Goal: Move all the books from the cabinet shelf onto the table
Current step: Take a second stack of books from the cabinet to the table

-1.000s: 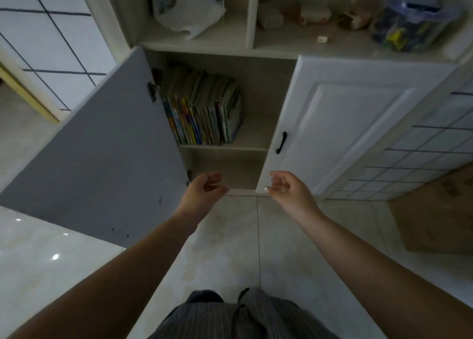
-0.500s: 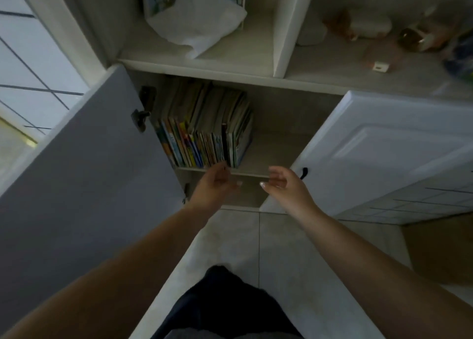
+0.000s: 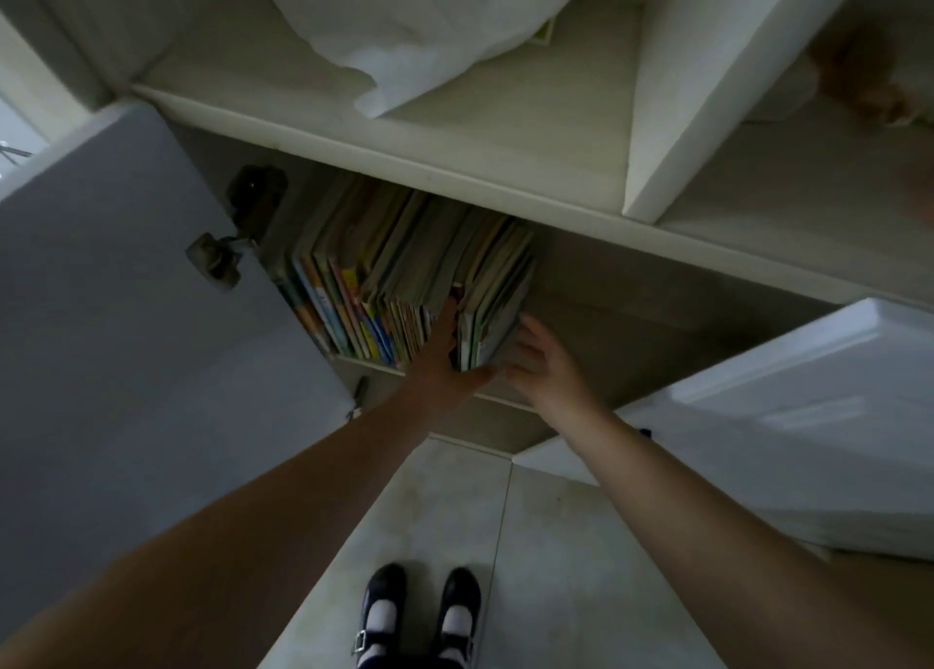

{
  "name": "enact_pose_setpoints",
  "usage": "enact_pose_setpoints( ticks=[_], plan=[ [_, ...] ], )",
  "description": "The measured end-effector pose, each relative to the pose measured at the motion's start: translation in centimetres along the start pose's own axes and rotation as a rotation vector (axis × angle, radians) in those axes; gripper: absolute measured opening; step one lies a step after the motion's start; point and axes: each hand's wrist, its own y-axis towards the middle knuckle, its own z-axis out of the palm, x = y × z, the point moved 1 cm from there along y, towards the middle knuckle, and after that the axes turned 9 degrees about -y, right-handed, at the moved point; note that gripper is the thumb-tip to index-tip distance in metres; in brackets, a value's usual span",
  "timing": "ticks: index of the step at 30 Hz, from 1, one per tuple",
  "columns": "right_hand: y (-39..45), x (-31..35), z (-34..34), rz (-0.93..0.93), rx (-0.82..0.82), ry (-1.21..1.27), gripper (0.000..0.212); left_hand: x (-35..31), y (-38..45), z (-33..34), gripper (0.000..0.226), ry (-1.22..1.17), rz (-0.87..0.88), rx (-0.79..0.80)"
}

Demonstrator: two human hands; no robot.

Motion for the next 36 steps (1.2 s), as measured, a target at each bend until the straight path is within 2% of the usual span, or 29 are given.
enact_pose_setpoints(
  ticks=[5, 8, 11, 15, 18, 22, 26, 30, 33, 36],
  plan=[
    [3.2, -0.8, 0.0, 0.031, 0.052, 0.092, 0.067, 1.7, 2.2, 1.2, 0.108, 0.020, 0.040, -0.088],
    [5.3, -1.0, 0.0, 0.069, 0.082, 0.167, 0.064, 1.7, 3.4, 1.8, 0.098, 0.006, 0.049, -0.127],
    [6.6, -1.1, 0.2, 0.063, 0.118, 0.111, 0.067, 1.5, 4.2, 2.5, 0.084, -0.006, 0.076, -0.160],
    [8.0, -2.3, 0.2, 0.072, 0.137, 0.111, 0.072, 1.8, 4.9, 3.1, 0.096, -0.088, 0.059, -0.222],
    [7.2, -1.0, -0.1, 0.064, 0.114, 0.086, 0.067, 1.7, 5.0, 3.3, 0.078, -0.065, 0.081, -0.234],
    [7.1, -1.3, -0.2, 0.083, 0.118, 0.052, 0.063, 1.8, 6.1, 3.4, 0.068, 0.077, 0.140, -0.285],
    [7.2, -1.8, -0.8, 0.102, 0.076, 0.041, 0.058, 2.4, 6.3, 4.4, 0.080, 0.174, 0.078, -0.413],
    [7.1, -2.1, -1.2, 0.094, 0.104, 0.027, 0.057, 3.0, 7.5, 4.9, 0.078, 0.104, -0.019, -0.353],
    [8.1, -3.7, -0.8, 0.051, 0.139, 0.035, 0.069, 3.1, 7.8, 5.2, 0.079, 0.144, 0.005, -0.380],
    [7.9, -3.3, -0.9, 0.042, 0.116, 0.008, 0.072, 2.9, 7.7, 5.7, 0.076, 0.130, 0.042, -0.438]
  ],
)
